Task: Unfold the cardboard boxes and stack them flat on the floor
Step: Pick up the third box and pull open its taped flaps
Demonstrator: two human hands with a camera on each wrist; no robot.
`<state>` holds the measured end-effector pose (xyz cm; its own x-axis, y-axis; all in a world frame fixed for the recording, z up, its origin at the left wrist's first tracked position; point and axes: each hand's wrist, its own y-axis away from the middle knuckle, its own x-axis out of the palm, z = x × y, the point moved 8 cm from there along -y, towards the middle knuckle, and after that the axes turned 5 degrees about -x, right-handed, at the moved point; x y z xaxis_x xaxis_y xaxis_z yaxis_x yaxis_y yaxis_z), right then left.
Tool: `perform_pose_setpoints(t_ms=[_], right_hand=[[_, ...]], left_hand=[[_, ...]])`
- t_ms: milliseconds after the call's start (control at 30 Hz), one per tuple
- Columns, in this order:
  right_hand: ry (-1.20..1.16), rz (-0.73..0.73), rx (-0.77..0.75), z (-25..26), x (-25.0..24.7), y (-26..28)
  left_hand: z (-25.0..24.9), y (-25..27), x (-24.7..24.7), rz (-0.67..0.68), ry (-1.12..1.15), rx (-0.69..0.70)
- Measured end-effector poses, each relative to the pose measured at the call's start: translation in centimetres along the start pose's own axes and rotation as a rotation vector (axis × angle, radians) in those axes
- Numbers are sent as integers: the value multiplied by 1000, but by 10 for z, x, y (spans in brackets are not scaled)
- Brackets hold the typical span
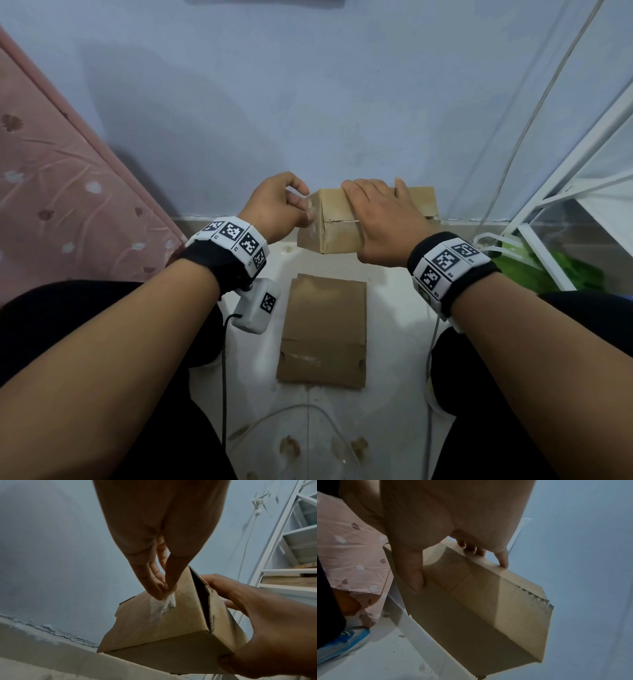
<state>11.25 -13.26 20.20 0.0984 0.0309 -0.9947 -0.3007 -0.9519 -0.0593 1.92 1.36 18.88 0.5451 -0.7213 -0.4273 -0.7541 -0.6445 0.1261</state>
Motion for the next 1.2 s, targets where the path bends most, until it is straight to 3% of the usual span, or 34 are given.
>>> perform_pose_setpoints(t_ms=[233,533,733,1033,1200], right_hand=[[-13,-2,10,1,0,0],[-9,3,19,2,-3,-2],[-23,23,26,5,-2,-1],[159,-73,44,10,-9,-5],[147,-12,133,-2,-3,-4]], left_hand=[[6,-3,-2,-1,91,-35],[1,5,1,-102,-74,17],[-3,4,-2,-144,-46,-3],[7,5,6,-137,204,-177],[4,11,28,-6,390,-284]])
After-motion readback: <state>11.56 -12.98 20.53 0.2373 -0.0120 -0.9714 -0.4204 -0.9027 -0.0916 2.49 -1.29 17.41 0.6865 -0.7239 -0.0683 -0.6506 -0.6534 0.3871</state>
